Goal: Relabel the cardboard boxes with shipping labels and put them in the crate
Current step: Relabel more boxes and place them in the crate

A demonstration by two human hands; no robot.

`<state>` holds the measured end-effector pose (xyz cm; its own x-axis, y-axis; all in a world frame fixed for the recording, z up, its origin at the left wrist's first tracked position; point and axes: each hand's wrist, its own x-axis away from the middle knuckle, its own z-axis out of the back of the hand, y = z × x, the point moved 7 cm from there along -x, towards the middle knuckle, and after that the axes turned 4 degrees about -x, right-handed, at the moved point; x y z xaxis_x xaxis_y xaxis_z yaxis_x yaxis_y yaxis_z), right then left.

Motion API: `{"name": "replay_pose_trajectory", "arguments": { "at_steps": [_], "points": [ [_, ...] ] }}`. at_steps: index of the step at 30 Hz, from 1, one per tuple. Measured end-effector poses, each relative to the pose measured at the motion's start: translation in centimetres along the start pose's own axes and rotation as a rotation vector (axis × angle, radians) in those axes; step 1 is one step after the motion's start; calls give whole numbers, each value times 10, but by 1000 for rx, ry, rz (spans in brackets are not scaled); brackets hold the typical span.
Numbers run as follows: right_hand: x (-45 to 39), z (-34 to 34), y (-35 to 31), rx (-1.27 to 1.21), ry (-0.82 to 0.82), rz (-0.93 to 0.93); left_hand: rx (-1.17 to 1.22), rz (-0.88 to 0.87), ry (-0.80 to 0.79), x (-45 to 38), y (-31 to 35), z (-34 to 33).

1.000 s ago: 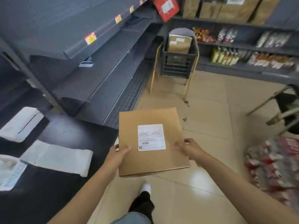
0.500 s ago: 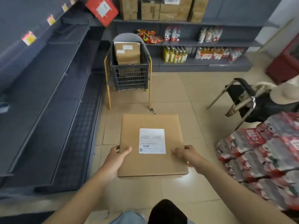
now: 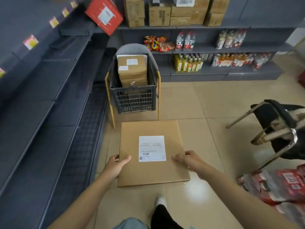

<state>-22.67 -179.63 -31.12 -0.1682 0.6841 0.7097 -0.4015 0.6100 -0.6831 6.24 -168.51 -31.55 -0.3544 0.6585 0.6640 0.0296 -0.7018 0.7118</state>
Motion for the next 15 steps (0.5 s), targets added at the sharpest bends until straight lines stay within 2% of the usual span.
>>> {"name": "replay_pose_trajectory", "arguments": {
  "at_steps": [4, 15],
  "points": [
    [-50, -2, -62, 42, -67, 24, 34, -11, 30, -38, 50, 10],
    [-192, -17, -210, 73, -60, 23, 167, -14, 45, -183, 169, 42]
  ]
}}
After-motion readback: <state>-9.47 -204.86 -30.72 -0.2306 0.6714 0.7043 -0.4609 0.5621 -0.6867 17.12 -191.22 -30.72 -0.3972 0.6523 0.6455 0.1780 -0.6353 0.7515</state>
